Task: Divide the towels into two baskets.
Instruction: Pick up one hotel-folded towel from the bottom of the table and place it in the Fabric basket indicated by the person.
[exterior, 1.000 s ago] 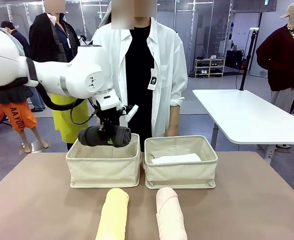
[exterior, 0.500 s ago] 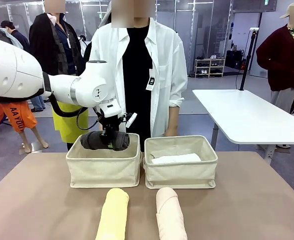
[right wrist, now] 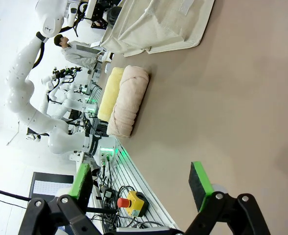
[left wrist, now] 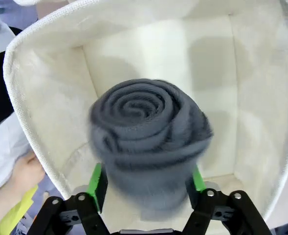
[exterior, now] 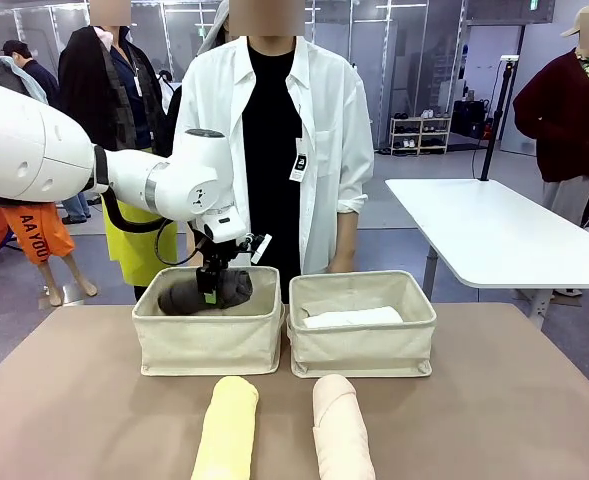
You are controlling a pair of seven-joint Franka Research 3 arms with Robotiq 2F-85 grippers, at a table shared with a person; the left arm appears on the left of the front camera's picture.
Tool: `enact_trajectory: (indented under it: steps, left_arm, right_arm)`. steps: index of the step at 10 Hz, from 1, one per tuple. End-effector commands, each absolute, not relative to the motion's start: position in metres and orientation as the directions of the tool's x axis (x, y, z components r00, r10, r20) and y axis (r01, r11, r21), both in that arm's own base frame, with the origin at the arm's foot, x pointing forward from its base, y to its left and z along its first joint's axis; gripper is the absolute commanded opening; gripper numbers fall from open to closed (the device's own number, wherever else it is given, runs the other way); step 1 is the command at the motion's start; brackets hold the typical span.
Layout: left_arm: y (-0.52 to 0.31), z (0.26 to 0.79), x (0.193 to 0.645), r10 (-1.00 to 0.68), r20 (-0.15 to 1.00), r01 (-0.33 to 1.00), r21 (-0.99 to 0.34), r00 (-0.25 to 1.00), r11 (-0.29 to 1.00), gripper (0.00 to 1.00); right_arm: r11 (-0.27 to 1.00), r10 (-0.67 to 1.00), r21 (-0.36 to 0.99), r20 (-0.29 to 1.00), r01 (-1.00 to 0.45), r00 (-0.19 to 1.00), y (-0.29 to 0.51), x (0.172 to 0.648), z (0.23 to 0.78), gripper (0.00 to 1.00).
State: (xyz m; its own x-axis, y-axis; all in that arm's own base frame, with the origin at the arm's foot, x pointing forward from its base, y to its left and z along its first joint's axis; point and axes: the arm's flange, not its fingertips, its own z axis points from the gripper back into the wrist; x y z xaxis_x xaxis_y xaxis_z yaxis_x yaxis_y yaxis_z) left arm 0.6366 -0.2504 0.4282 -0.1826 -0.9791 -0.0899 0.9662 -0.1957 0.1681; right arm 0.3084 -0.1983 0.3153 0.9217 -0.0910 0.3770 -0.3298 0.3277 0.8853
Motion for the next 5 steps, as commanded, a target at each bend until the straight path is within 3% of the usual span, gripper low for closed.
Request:
enact_trajectory:
  steps: [1, 4, 5]
  left_arm:
    - [-0.250, 0.440, 0.635, -0.982, -0.094, 0.969, 0.169, -0.165, -0.179, 0.96]
    - [-0.238, 0.452, 0.616, -0.992, -0.070, 0.982, 0.149, -0.107, -0.117, 1.00]
    - [-0.250, 0.439, 0.635, -0.982, -0.085, 0.967, 0.180, -0.169, -0.182, 1.00]
  right_arm:
    - [0.337, -0.093, 0.883, 0.377, -0.327, 0.922, -0.197, 0.306, 0.317, 1.00]
    - [0.337, -0.093, 0.883, 0.377, -0.327, 0.922, -0.197, 0.306, 0.317, 1.00]
    - [0.337, -0.093, 0.883, 0.377, -0.327, 0.922, -0.197, 0.306, 0.317, 1.00]
